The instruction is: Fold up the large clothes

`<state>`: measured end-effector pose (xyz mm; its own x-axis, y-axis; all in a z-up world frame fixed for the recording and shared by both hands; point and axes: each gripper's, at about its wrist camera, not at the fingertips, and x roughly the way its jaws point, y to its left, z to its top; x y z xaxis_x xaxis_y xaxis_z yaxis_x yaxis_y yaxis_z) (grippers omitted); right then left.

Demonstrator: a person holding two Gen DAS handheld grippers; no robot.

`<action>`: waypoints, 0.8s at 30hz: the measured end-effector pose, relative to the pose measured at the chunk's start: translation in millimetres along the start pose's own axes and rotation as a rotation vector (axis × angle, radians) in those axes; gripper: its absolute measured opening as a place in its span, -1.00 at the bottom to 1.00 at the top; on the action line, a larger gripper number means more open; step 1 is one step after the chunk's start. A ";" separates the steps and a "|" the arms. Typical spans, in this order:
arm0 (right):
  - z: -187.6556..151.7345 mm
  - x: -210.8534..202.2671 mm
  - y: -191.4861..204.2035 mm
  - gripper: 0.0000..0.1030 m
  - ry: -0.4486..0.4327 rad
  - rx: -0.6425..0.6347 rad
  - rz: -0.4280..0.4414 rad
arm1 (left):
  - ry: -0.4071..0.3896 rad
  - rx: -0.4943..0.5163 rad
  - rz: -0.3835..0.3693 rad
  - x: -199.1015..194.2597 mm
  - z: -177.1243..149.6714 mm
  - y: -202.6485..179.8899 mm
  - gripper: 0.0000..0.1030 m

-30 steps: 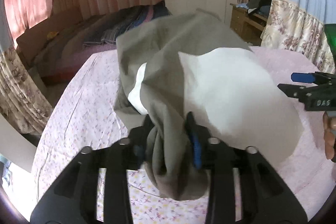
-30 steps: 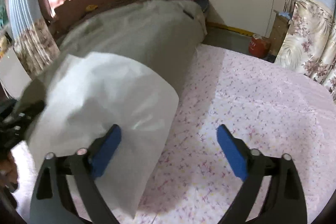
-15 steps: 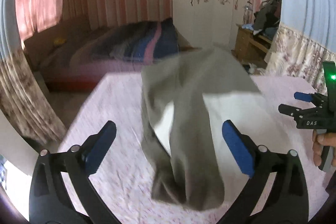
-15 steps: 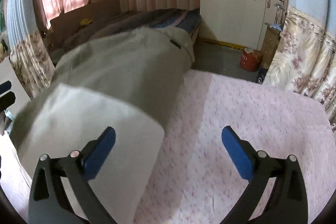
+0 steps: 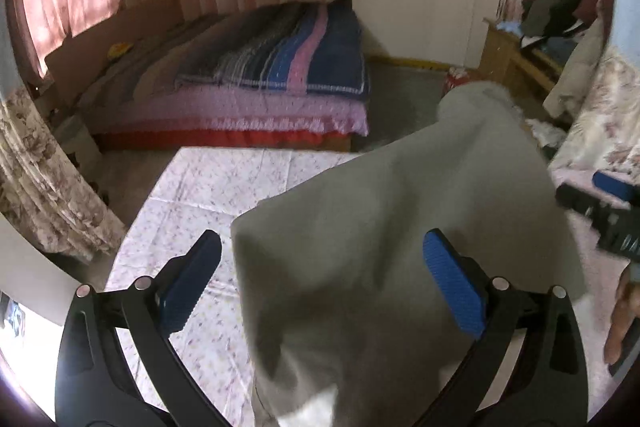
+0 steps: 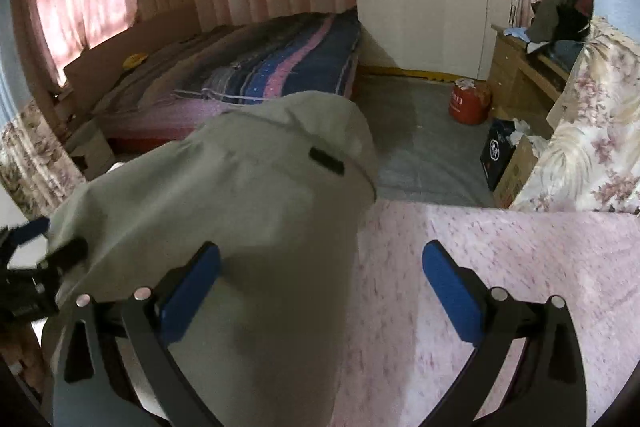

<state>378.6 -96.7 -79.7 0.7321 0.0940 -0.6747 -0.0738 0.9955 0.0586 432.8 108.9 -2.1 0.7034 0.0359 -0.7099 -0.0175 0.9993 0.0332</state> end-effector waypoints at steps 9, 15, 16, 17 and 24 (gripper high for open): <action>-15.8 72.5 25.1 0.95 0.155 -0.088 -0.063 | 0.062 -0.119 -0.005 65.2 -29.5 27.3 0.94; -17.7 82.2 10.2 0.95 0.200 -0.013 0.003 | 0.060 -0.083 0.036 81.3 -34.6 22.4 0.94; -18.7 77.8 9.0 0.95 0.183 -0.013 0.004 | 0.068 -0.078 0.034 83.6 -34.0 22.6 0.94; -20.7 68.4 6.7 0.95 0.154 -0.012 0.000 | 0.069 -0.077 0.030 82.7 -34.1 23.3 0.94; -52.6 -36.6 5.9 0.96 0.023 -0.028 0.073 | 0.048 -0.030 -0.057 22.8 -44.5 24.7 0.94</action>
<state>315.8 -94.7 -93.4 0.7081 0.1663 -0.6863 -0.1460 0.9853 0.0882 416.8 134.9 -48.8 0.6690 -0.0212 -0.7429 0.0000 0.9996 -0.0285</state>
